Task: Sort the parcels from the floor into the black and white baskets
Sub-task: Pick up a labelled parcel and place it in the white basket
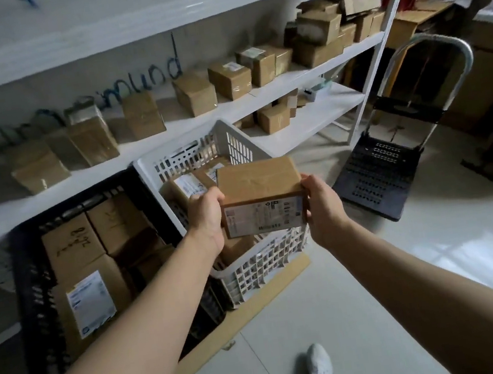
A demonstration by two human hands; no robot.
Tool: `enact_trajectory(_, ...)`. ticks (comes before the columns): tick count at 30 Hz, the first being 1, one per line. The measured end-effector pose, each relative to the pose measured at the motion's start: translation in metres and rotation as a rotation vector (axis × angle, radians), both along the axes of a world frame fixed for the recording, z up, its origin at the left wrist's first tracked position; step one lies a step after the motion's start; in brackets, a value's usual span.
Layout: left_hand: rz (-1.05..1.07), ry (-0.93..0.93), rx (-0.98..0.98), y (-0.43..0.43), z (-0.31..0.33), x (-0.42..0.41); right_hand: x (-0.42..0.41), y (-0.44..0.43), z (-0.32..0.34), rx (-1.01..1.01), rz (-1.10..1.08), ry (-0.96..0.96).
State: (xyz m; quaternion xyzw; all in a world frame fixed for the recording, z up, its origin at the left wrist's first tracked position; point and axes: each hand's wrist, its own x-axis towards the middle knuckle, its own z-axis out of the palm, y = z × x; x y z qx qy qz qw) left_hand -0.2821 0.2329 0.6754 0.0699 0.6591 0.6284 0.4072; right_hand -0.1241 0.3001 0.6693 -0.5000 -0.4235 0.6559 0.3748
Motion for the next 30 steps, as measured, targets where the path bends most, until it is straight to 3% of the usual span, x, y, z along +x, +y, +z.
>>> enact_trajectory(6,0.032,0.026,-0.022,0.052,-0.007,-0.027,-0.035,0.071,0.0,-0.17,0.161,-0.092)
enact_trajectory(10,-0.011,-0.03,-0.113,0.086,-0.014,-0.041,-0.06,0.126,0.001,0.03,0.349,-0.424)
enact_trajectory(13,-0.086,-0.115,-0.253,0.094,-0.036,-0.047,-0.075,0.146,-0.021,-0.061,0.429,-0.434)
enact_trajectory(17,0.003,-0.128,-0.263,0.109,-0.063,-0.066,-0.093,0.161,-0.049,-0.149,0.55,-0.494)
enact_trajectory(24,-0.068,-0.21,-0.275,0.162,-0.091,-0.102,-0.126,0.191,-0.081,-0.285,0.46,-0.509)
enact_trajectory(30,-0.204,-0.149,-0.382,0.204,-0.122,-0.113,-0.129,0.207,-0.115,-0.335,0.42,-0.609)
